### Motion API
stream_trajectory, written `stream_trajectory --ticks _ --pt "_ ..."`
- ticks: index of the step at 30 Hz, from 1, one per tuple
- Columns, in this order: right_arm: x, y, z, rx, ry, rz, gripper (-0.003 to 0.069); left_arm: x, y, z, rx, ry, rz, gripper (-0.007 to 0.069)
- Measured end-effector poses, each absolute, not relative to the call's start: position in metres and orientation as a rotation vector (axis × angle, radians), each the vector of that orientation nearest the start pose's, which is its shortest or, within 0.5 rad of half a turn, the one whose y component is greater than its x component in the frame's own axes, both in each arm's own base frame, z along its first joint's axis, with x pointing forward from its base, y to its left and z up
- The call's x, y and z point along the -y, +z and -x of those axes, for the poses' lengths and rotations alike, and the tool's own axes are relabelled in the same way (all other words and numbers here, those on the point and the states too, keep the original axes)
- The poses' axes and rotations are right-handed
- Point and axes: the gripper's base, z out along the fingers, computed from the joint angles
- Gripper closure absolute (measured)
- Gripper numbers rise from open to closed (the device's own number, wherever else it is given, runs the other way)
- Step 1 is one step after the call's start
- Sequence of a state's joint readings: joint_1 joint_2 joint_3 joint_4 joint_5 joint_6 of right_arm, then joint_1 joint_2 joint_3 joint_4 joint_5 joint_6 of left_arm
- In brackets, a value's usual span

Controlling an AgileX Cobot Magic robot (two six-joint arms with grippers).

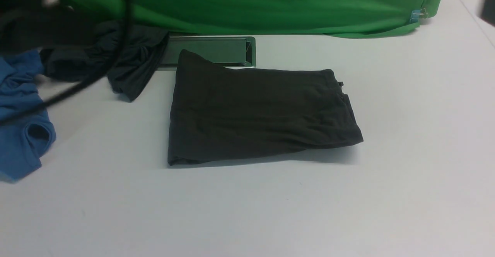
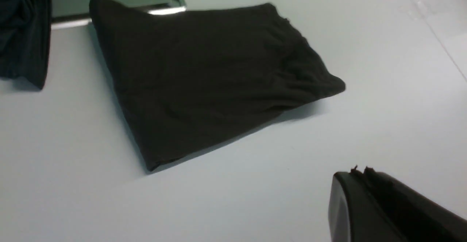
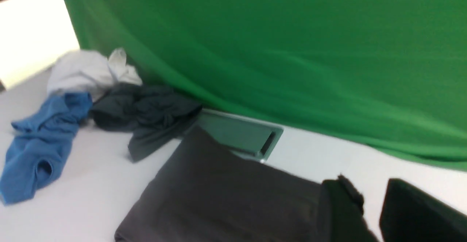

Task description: Fold a long-sleeved shirt on a white desktop.

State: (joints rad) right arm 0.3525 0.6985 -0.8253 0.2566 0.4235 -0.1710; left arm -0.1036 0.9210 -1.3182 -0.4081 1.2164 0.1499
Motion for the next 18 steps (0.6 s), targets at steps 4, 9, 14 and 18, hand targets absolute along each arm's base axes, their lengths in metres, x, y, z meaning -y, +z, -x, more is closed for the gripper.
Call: stream_trajectory --ticks 4,9,14,18 --pt "-0.044 0.375 -0.094 -1.67 0.394 0.314 0.0488 0.043 0.442 -0.081 -2.156 -0.46 -0.362 0.0604" --pt "-0.033 0.345 -0.062 -1.626 0.424 0.291 0.0498 0.038 0.4 -0.023 -2.094 -0.463 -0.387 0.0604" --pt "-0.028 0.325 -0.039 -1.626 0.489 0.285 0.0628 0.044 0.342 0.008 -2.064 -0.563 -0.492 0.0604" --pt "-0.026 0.323 -0.034 -1.62 0.476 0.293 0.0641 0.048 0.315 0.013 -2.078 -0.621 -0.531 0.0604"
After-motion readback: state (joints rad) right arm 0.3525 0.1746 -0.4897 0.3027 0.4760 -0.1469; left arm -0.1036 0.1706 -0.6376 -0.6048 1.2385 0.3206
